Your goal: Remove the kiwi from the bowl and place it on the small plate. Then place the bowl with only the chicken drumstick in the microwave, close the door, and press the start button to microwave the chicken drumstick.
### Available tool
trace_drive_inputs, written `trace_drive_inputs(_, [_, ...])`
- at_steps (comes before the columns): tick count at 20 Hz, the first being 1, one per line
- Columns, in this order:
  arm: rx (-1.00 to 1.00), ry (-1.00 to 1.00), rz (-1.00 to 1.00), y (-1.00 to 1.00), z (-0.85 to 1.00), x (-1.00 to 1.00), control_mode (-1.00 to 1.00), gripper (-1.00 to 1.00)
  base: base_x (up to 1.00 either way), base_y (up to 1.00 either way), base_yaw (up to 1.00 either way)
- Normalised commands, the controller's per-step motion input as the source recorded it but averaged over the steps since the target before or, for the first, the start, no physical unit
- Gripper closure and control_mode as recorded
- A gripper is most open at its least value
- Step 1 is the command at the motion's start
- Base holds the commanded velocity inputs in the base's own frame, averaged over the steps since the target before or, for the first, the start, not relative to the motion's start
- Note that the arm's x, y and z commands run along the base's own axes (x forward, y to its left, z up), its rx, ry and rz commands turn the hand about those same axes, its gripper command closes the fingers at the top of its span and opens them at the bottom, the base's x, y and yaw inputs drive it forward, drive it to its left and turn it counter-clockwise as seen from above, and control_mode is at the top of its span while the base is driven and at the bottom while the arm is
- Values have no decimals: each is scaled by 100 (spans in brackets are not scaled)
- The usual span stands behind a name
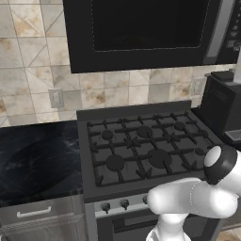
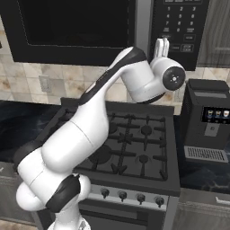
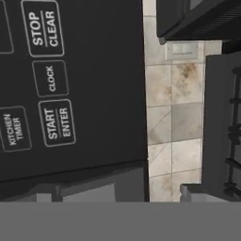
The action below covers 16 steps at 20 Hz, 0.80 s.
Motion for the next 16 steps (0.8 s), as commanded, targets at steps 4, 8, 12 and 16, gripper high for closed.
trace_drive_inputs(4, [6, 0, 0, -7, 0, 28, -100, -100, 0, 0, 0])
trace_drive_inputs(8, [5, 2, 1, -10, 0, 28, -100, -100, 0, 0, 0])
trace_drive_inputs(12, [5, 1, 2, -15, 0, 26, -100, -100, 0, 0, 0])
trace_drive_inputs(16, [6, 0, 2, -15, 0, 27, -100, -100, 0, 0, 0])
